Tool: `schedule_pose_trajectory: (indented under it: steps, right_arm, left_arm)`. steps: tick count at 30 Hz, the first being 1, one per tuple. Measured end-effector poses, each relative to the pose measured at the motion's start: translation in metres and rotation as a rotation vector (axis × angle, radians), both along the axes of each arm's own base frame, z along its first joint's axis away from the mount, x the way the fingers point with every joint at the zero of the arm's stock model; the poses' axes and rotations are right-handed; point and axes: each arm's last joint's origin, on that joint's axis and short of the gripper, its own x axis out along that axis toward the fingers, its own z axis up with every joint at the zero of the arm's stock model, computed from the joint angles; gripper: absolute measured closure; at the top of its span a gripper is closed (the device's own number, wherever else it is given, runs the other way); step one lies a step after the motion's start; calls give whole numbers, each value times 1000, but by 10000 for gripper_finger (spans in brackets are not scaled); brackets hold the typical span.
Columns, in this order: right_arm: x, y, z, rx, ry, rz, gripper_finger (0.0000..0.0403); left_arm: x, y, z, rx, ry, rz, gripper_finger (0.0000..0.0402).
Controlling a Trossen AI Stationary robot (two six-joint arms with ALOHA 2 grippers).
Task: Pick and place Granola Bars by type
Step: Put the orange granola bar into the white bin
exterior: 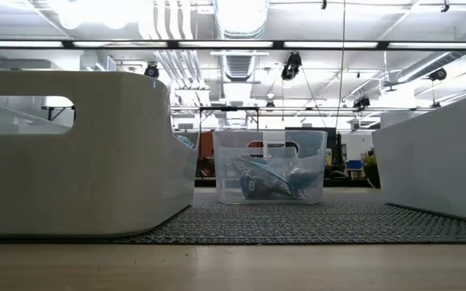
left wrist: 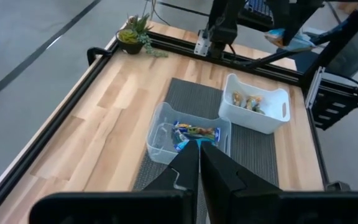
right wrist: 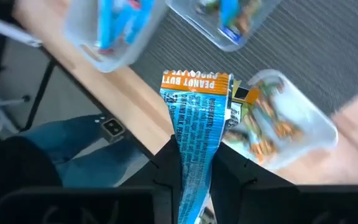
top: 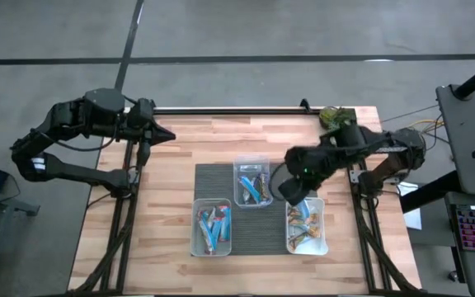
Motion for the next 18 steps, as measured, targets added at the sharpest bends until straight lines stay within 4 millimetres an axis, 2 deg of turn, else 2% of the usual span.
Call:
schedule_pose_trajectory:
  steps: [11,18]
  right_arm:
    - [-14,48,-45,25,278,-241,351]
    - [-20,61,-76,-12,396,-329,351]
  left_arm:
    - [0,0,-1,49,15,-28,402]
    - [1,-1,-1,41,16,-55,402]
